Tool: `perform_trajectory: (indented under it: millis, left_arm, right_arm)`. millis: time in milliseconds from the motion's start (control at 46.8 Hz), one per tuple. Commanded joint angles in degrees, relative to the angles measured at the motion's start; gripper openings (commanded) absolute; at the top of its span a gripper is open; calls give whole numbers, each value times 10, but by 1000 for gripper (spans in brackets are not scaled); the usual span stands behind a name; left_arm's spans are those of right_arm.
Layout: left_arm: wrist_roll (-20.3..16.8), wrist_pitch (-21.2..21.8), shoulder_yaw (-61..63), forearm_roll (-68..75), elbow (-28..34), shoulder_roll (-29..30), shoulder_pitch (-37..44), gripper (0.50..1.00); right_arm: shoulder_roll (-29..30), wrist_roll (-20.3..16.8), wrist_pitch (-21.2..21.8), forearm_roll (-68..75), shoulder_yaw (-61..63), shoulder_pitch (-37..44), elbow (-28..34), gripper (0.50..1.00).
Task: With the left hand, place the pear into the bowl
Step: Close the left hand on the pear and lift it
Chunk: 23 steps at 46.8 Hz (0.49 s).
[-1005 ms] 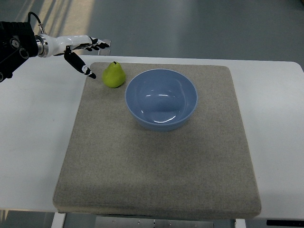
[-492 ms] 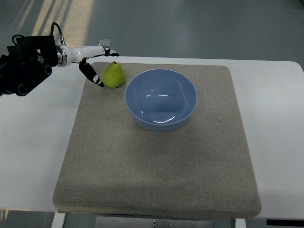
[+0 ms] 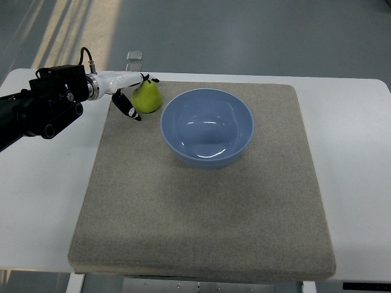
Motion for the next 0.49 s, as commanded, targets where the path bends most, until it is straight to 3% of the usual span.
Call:
perform_trajectory:
  millis: [0,64,107,214,299,406,471]
  left_arm:
    - [-1,0,0,0,0,-3,0,964]
    - [-1,0,0,0,0,-3,0,919]
    - [-1,1,0,0,-1,-3,0,857]
    - [-1,0,0,1,-4,-4,0,761]
    - [-1,1,0,1,-4,-4,0,613]
    - [-1,1,0,0,-5,-3,-1,500]
    - [-1,1,-2,0,-6,0,-2,500]
  right_arm:
    - [0,0,0,1,0,0,0,926]
    - [0,0,0,0,0,0,0,926]
    - [0,0,0,0,0,0,0,926]
    - [0,0,0,0,0,0,0,926]
    - [0,0,0,0,0,0,0,926]
    - [0,0,0,0,0,0,0,926]
    - [0,0,0,0,0,0,0,926]
